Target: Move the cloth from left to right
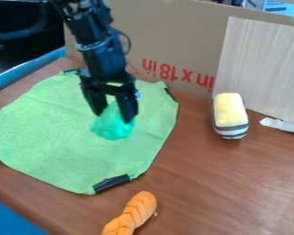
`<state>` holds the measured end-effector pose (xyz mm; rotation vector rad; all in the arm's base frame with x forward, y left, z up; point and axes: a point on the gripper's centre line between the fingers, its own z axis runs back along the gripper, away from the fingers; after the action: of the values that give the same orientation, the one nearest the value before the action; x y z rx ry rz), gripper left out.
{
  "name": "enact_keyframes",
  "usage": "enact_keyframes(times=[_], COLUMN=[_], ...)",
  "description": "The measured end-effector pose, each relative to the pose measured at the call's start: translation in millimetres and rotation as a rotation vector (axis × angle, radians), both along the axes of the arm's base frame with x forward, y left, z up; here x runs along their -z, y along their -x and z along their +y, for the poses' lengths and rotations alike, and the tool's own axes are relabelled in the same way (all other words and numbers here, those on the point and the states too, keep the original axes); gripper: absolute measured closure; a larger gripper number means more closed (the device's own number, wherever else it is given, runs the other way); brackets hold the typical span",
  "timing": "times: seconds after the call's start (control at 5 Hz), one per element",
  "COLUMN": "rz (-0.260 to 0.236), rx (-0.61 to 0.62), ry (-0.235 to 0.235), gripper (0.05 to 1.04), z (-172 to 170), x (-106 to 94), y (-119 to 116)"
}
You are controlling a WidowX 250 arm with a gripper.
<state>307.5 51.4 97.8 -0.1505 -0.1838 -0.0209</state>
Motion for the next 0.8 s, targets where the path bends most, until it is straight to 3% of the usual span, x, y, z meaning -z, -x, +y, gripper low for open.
enact_keyframes(times=[0.6,0.8], rz=[0.037,0.037], rx=[0.036,0.039], ry=[-0.011,-0.047], gripper=[0.173,0.137], z=[13,20], x=[21.6,22.0], y=[23,23])
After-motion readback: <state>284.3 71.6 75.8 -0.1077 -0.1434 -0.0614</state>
